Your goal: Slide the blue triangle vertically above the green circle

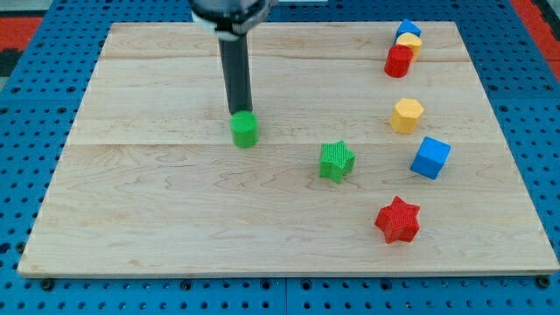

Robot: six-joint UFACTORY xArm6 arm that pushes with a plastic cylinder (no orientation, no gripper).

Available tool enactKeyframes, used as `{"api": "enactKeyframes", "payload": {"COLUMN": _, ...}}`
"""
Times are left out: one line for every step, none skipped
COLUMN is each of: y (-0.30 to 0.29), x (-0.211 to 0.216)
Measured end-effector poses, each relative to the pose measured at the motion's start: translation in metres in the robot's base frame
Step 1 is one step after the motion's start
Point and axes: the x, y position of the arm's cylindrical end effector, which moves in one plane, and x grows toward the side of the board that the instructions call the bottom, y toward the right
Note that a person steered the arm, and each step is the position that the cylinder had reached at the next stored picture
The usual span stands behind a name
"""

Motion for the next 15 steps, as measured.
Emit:
{"api": "enactKeyframes", "payload": {"y": -0.001, "x": 0.025}}
{"api": "enactKeyframes", "payload": {"y": -0.008, "x": 0.051}}
{"api": "enactKeyframes", "payload": {"y": -0.004, "x": 0.015}}
{"api": "enactKeyframes", "payload": {"y": 0.056, "x": -0.038}}
{"api": "enactKeyframes", "payload": {"y": 0.185, "x": -0.063}}
{"api": "enactKeyframes", "payload": {"y": 0.310, "x": -0.087}}
{"api": "enactKeyframes", "payload": {"y": 0.366, "x": -0.126}}
{"api": "enactKeyframes", "payload": {"y": 0.350, "x": -0.168}}
{"api": "enactKeyframes", "payload": {"y": 0.252, "x": -0.169}}
{"api": "enactKeyframes", "payload": {"y": 0.286, "x": -0.175}}
{"api": "enactKeyframes", "payload": {"y": 0.273, "x": -0.209}}
{"api": "enactKeyframes", "payload": {"y": 0.182, "x": -0.194}}
{"api": "enactKeyframes", "payload": {"y": 0.127, "x": -0.142}}
{"api": "enactKeyframes", "payload": {"y": 0.125, "x": -0.113}}
{"api": "enactKeyframes", "payload": {"y": 0.155, "x": -0.127}}
